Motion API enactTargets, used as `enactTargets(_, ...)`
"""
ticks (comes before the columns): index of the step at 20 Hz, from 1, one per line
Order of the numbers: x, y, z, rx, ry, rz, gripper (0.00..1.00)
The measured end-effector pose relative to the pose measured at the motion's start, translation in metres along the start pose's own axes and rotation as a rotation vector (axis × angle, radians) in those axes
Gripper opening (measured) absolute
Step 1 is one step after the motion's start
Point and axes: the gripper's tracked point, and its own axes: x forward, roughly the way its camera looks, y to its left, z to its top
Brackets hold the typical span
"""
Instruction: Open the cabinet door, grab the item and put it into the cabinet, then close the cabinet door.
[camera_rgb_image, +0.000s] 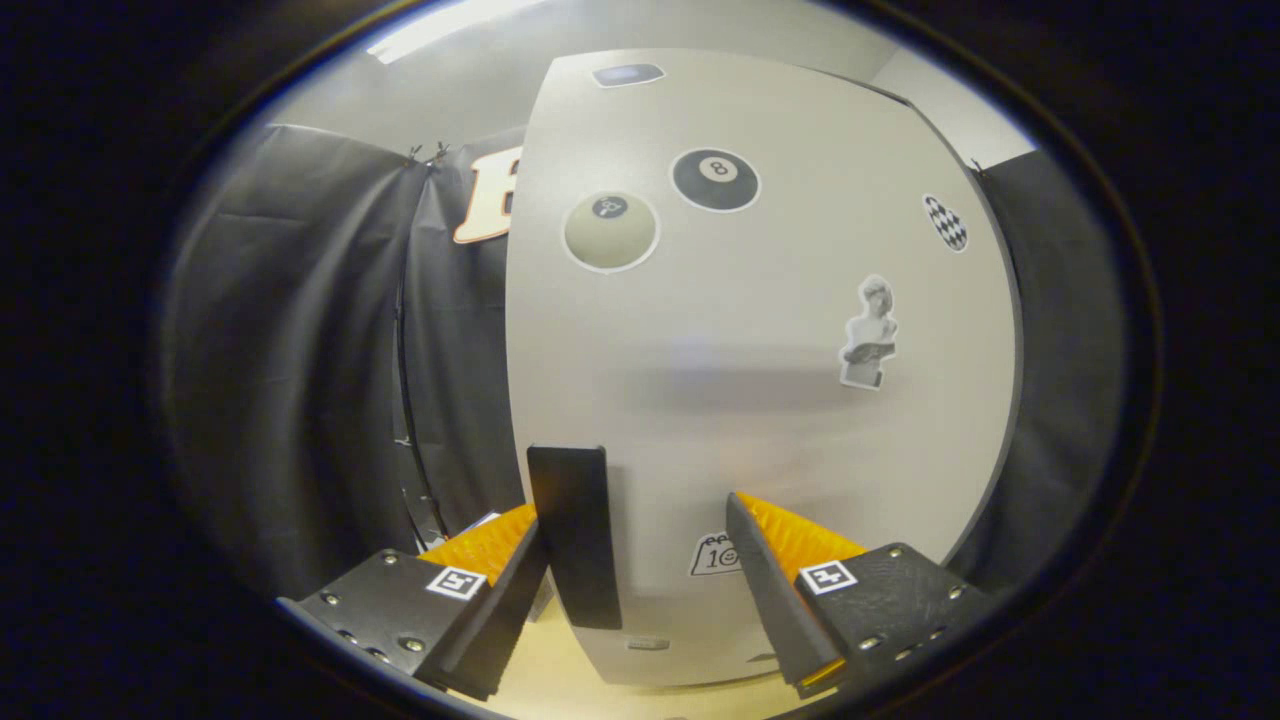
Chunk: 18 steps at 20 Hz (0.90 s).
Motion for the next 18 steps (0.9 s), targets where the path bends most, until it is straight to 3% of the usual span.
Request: enactTargets(18,0.0045,0.0011,0.0002,-0.001,0.001,-0.003,0.99)
